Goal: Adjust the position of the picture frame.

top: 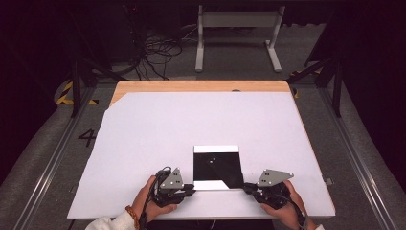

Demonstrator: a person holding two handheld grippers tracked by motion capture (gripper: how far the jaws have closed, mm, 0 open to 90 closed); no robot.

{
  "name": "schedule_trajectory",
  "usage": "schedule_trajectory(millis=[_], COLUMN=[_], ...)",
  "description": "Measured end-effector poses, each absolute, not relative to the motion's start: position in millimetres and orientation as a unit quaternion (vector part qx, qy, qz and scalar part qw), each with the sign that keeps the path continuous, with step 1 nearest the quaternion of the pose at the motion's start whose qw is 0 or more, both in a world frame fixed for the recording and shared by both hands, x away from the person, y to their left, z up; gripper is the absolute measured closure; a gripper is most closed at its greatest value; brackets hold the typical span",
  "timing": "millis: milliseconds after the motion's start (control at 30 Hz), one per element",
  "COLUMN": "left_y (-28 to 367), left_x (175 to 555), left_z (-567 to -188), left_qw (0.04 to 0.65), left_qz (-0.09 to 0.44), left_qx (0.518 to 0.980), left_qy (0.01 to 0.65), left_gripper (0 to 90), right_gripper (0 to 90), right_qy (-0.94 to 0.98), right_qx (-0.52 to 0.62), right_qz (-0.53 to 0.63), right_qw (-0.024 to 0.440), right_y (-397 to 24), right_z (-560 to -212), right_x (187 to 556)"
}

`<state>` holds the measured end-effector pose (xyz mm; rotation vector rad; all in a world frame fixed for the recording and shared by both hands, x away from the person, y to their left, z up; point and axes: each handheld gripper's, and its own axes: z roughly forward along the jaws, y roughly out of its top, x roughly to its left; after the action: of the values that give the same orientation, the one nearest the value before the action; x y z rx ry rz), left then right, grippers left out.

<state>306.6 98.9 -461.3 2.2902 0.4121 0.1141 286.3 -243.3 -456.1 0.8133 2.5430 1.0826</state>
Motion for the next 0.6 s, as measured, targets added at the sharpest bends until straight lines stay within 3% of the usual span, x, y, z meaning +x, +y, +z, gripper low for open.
schedule_trajectory(millis=[600], left_y=[93.3], left_x=[306.5], left_z=[-464.0], left_qw=[0.374], left_qz=[0.079], left_qx=[0.912], left_qy=[0.153], left_gripper=[77.5], right_gripper=[81.8], right_qy=[0.873], right_qx=[0.281], right_qz=[0.376], right_qw=[0.133], right_y=[-241.5], right_z=[-457.3], right_x=[286.6])
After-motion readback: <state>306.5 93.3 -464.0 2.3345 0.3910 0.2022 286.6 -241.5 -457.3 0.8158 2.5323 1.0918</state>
